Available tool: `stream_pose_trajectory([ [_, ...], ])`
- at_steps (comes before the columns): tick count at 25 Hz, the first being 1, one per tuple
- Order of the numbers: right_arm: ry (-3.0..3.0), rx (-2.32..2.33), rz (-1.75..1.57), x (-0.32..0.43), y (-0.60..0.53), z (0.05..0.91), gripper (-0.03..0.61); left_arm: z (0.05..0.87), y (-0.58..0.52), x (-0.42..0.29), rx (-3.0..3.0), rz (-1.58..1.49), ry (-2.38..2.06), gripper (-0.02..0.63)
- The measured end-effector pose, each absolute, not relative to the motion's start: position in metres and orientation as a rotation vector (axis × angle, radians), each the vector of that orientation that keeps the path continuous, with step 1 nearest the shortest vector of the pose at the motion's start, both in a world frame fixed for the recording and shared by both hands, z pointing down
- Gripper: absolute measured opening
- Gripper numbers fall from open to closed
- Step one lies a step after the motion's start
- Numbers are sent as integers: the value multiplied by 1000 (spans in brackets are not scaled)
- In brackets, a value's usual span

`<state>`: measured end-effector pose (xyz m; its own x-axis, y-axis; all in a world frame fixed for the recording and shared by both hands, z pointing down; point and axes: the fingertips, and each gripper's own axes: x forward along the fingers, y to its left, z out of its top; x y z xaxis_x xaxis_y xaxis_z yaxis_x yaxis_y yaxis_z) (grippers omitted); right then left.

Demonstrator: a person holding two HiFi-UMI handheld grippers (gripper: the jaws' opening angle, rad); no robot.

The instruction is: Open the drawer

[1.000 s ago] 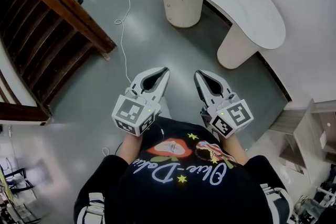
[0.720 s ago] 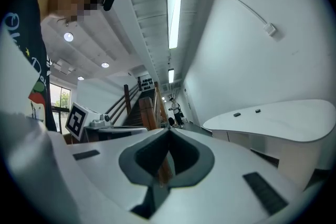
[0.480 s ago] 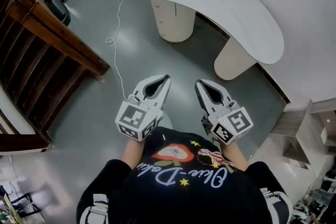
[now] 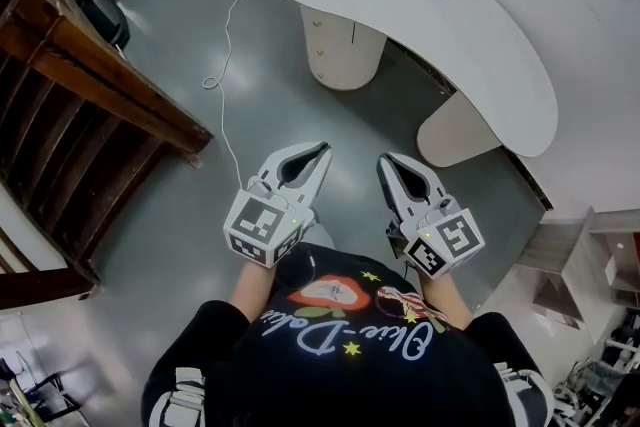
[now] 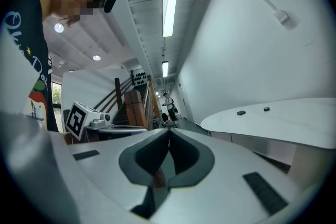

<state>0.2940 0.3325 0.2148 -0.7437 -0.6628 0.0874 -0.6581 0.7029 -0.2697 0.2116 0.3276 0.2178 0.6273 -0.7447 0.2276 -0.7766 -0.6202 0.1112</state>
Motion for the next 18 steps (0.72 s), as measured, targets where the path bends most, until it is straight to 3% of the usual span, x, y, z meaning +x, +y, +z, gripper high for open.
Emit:
stream_pose_trajectory([
  [18,2908,-1100,-478,176,215,226,2,234,224,84,2589,255,-1318,11],
])
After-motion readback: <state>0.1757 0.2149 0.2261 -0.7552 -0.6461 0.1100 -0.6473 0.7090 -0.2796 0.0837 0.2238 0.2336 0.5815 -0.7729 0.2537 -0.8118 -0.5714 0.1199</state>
